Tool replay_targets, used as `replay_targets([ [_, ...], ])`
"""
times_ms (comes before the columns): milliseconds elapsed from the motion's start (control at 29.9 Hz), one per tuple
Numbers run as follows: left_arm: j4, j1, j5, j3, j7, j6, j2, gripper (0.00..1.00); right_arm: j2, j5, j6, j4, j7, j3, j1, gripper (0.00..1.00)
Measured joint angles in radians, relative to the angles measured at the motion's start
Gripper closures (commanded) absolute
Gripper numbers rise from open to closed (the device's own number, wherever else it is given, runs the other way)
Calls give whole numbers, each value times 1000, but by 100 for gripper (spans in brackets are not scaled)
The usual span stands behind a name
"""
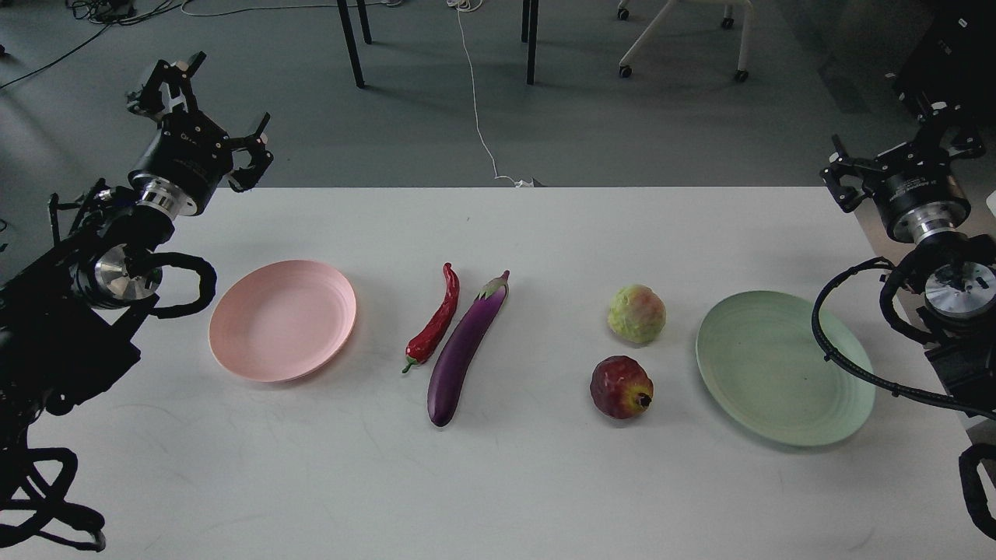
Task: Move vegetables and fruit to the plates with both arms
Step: 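Raise the right arm and swing the right hand toward the peach, then lower the right hand onto the pale peach and grasp it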
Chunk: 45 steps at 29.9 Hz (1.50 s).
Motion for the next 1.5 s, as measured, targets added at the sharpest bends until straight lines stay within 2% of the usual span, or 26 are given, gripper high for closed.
replay_targets([
  [234, 2, 1, -2, -5, 0, 0, 0, 1, -3, -5, 0, 6, 1, -20, 10, 1],
  [368, 3, -1, -2, -5, 0, 0, 3, 1, -58, -27, 0, 30, 0, -96, 80, 1],
  [635, 6, -2, 1, -2, 1, 0, 6, 1, -139, -178, 0, 174, 4, -541, 393, 1],
  [835, 6, -8, 1, -4, 1, 0, 11, 1, -132, -442, 0, 263, 9, -836, 630, 1],
  [1036, 6, -10, -1, -5, 1, 0, 20, 1, -91, -728, 0, 389, 13, -1072, 805, 2],
  [1270, 4, -9, -2, -7, 0, 0, 27, 1, 33, -1035, 0, 485, 21, -1295, 899, 2],
  [1504, 0, -9, -2, -9, 0, 0, 58, 1, 130, -1285, 0, 498, 115, -1538, 877, 5],
])
